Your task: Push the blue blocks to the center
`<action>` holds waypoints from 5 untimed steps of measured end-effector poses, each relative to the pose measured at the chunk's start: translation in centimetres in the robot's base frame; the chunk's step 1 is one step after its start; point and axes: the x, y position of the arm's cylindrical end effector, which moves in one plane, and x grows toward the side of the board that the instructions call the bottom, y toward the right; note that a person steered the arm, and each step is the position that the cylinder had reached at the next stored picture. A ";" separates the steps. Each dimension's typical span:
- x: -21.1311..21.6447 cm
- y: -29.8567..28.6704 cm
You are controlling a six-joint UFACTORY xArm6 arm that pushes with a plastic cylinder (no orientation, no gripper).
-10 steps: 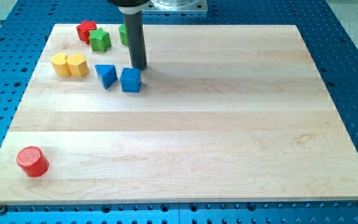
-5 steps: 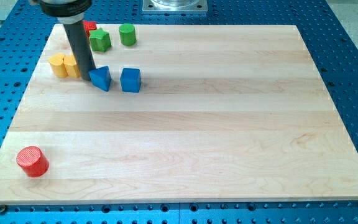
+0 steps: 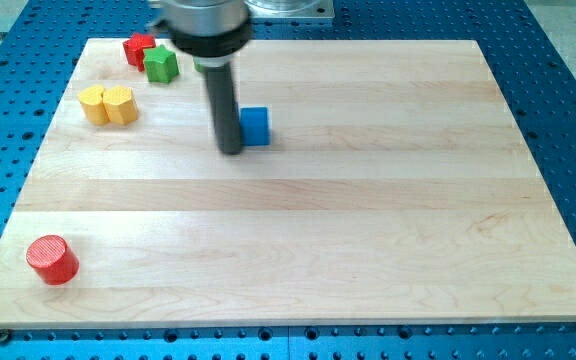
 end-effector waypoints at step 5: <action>-4.4 -5.2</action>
